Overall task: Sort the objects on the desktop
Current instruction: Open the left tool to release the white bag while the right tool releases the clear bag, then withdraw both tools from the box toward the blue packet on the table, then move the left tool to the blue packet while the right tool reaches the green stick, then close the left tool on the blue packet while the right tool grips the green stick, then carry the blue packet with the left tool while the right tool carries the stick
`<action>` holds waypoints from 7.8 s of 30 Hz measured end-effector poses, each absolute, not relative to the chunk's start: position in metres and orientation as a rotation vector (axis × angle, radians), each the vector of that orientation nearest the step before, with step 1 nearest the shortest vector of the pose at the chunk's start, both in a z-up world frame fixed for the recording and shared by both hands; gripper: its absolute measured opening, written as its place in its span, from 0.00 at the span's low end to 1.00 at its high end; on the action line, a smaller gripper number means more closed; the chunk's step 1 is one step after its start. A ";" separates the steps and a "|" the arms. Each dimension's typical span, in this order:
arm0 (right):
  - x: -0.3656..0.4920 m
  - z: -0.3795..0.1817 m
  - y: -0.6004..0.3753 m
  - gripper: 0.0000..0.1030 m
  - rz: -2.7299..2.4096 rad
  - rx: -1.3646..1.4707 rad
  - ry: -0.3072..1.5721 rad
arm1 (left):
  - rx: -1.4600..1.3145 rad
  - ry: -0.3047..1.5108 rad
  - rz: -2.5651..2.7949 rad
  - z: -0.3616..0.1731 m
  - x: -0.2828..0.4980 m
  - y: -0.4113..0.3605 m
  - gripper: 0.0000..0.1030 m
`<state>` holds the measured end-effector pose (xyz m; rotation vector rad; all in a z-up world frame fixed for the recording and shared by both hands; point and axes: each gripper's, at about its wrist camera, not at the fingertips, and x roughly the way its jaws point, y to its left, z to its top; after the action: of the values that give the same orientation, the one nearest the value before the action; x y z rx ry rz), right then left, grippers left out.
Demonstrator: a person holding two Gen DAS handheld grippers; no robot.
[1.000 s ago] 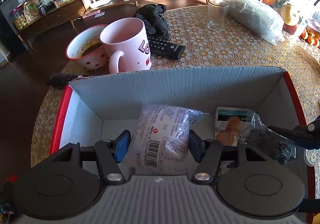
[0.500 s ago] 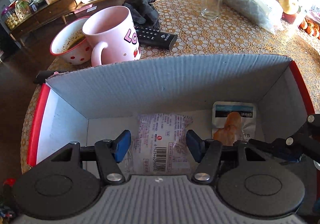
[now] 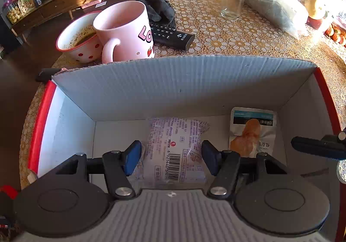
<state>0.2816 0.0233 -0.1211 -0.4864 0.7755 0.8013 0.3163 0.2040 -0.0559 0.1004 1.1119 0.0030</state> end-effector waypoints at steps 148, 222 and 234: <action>0.243 -0.136 -0.360 0.74 0.343 -0.075 0.741 | 0.432 0.886 -0.579 -0.081 0.314 -0.145 0.98; 0.215 -0.118 -0.403 0.10 0.242 0.285 0.677 | 0.288 0.779 -0.690 -0.041 0.226 -0.159 0.34; 0.178 -0.097 -0.383 0.10 0.288 0.271 0.683 | 0.268 0.778 -0.606 -0.012 0.178 -0.130 0.34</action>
<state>0.1781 -0.3826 -0.0967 0.2709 0.6831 0.2877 0.1777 -0.1298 -0.0122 0.2676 0.7783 -0.6062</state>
